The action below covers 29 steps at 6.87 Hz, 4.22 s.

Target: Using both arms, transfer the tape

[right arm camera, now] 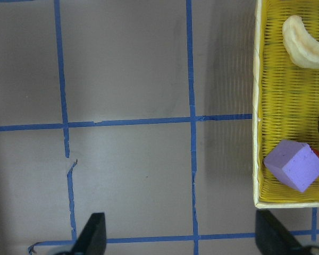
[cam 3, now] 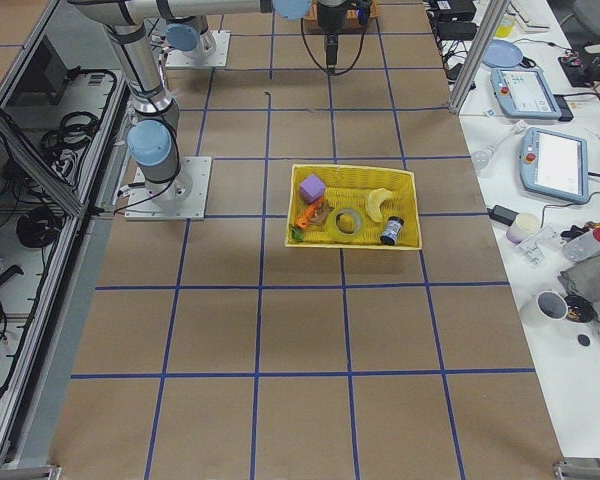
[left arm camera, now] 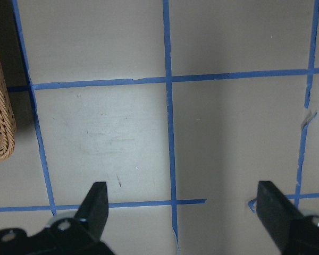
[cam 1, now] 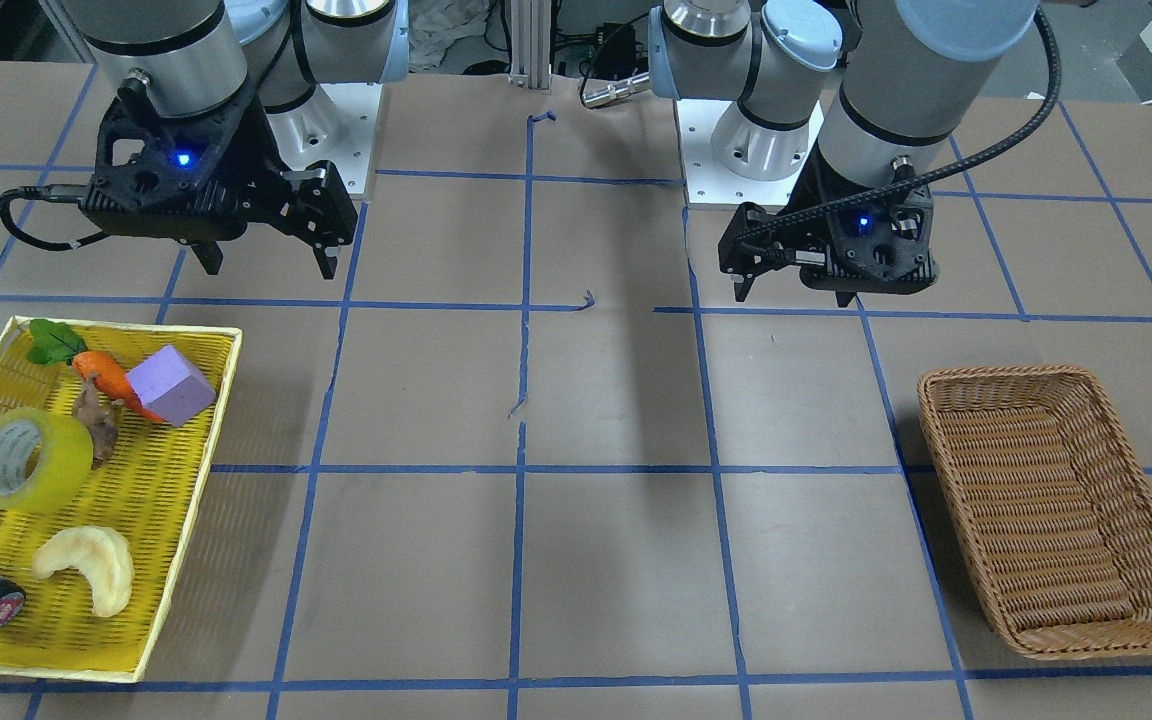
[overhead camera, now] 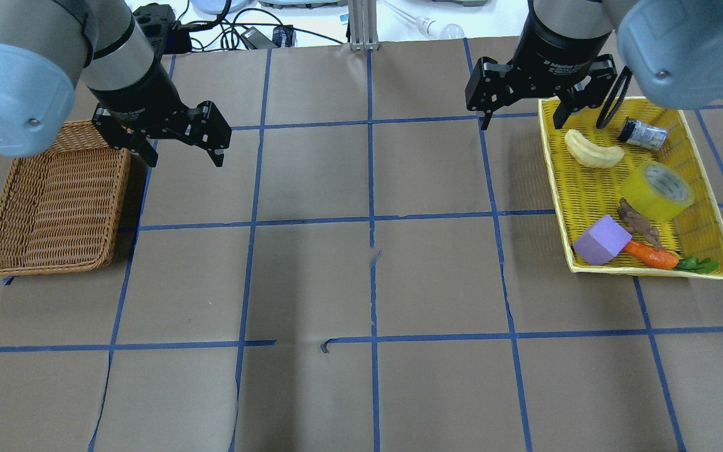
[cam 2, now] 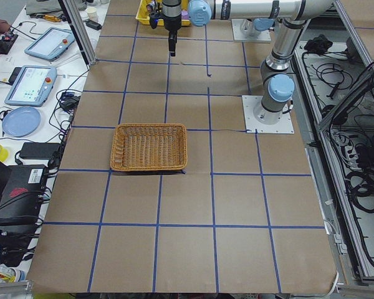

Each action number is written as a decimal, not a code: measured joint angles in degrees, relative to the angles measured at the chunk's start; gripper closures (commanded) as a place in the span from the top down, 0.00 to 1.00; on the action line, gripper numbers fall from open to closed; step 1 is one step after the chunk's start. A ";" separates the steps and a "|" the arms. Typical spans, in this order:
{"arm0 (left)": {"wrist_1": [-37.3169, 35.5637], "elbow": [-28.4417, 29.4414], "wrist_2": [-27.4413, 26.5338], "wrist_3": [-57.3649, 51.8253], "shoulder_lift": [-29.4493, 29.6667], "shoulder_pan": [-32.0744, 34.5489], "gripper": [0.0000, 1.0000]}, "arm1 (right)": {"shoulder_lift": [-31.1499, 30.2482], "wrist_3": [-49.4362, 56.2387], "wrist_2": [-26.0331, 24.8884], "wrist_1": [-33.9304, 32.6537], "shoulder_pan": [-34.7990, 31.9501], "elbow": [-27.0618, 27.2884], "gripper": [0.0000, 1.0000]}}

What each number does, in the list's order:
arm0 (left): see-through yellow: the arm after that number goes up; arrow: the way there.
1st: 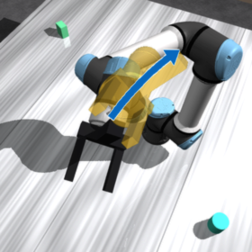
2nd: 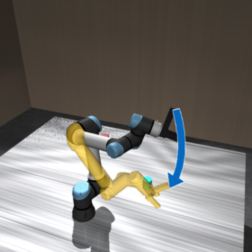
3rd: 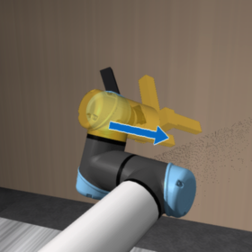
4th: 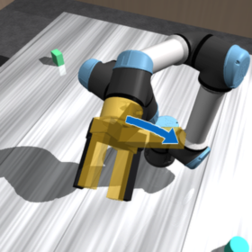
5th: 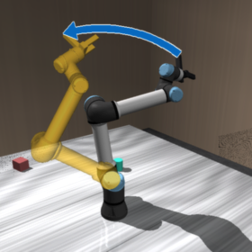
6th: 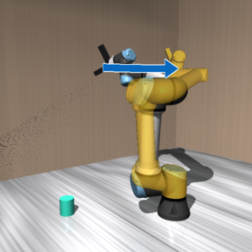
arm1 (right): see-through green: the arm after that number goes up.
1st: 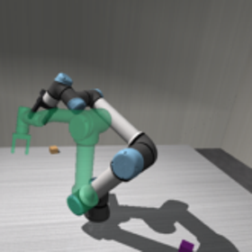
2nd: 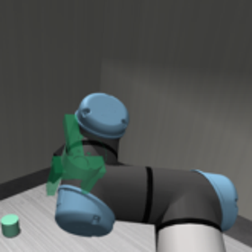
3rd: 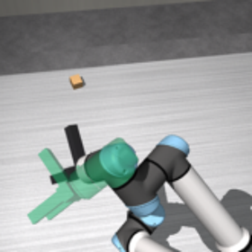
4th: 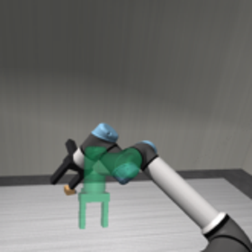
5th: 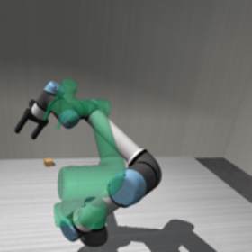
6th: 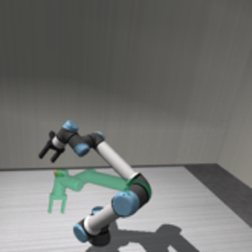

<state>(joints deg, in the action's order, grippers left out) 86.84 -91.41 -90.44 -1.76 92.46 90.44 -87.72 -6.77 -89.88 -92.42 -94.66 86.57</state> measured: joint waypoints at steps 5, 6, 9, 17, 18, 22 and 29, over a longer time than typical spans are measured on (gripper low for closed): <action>0.14 0.01 0.00 0.00 -0.16 0.00 1.00 | 0.00 0.00 -0.20 0.23 -0.01 0.00 1.00; 0.23 0.00 0.00 0.00 -0.17 0.00 1.00 | 0.00 0.00 -0.21 0.28 0.00 0.00 1.00; 0.48 -0.07 -0.06 0.00 -0.18 0.00 1.00 | 0.00 0.23 -0.21 0.39 0.00 0.00 1.00; 0.60 -0.11 -0.09 0.00 -0.17 0.00 1.00 | 0.17 0.61 -0.28 0.38 0.02 0.27 1.00; 0.61 -0.12 -0.09 0.00 -0.18 0.00 1.00 | 0.18 0.61 -0.26 0.32 0.15 0.21 1.00; 0.78 -0.09 -0.09 0.00 -0.17 0.00 1.00 | 1.20 4.70 0.15 3.81 8.97 -0.30 0.99; 0.91 -0.17 0.00 0.00 -0.06 0.00 1.00 | 13.23 48.34 3.90 -12.51 30.90 8.70 0.97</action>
<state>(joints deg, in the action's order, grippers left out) 87.74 -91.58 -90.44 -1.76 92.40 90.44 -74.48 41.58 -85.97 -104.93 -63.75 95.27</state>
